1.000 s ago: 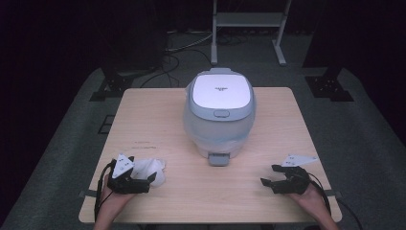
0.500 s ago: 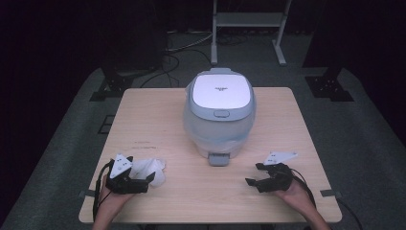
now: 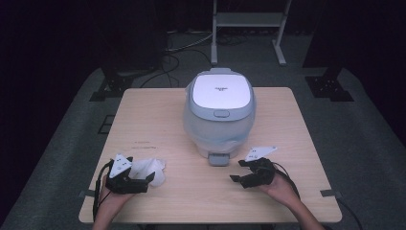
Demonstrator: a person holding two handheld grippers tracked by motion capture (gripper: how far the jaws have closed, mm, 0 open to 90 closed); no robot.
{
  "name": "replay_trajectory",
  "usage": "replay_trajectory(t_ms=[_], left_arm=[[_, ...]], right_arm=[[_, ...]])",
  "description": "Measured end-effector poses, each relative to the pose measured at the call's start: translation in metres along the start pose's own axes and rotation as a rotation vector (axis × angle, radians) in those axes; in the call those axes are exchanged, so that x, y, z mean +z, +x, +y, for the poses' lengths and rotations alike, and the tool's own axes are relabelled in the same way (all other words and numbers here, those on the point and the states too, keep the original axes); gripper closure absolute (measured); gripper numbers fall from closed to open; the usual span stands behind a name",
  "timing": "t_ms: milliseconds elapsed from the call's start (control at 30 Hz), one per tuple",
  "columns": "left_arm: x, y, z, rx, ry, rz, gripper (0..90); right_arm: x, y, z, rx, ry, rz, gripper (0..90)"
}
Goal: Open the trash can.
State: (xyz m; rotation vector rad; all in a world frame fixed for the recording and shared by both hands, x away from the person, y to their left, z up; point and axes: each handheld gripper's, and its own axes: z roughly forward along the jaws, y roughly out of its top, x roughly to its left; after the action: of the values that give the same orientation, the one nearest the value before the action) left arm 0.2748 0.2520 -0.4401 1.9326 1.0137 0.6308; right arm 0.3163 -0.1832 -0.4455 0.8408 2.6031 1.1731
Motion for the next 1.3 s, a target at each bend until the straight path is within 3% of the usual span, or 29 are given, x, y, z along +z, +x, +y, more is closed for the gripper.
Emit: replay_trajectory(t_ms=[200, 533, 667, 900, 1167, 1300], left_arm=[[0.0, 0.0, 0.0, -0.001, 0.0, 0.0, 0.0], [-0.001, 0.003, -0.001, -0.016, -0.001, 0.005, 0.0], [-0.001, 0.004, -0.001, -0.017, 0.004, 0.005, 0.0], [-0.001, 0.004, -0.002, -0.009, 0.008, 0.006, 1.9], [0.0, 0.005, -0.002, -0.008, 0.024, 0.004, 2.0], [0.001, 0.004, -0.003, -0.002, 0.037, -0.002, 3.5]], right_arm=[[0.006, 0.003, 0.009, -0.011, -0.007, 0.009, 34.2], [0.022, 0.008, 0.027, -0.032, -0.005, -0.004, 50.8], [0.027, 0.007, 0.032, -0.042, -0.003, -0.032, 66.8], [0.035, 0.007, 0.037, -0.049, 0.001, -0.053, 79.8], [0.046, 0.004, 0.043, -0.041, 0.008, -0.085, 84.9], [0.051, 0.003, 0.046, -0.054, 0.008, -0.132, 84.5]])
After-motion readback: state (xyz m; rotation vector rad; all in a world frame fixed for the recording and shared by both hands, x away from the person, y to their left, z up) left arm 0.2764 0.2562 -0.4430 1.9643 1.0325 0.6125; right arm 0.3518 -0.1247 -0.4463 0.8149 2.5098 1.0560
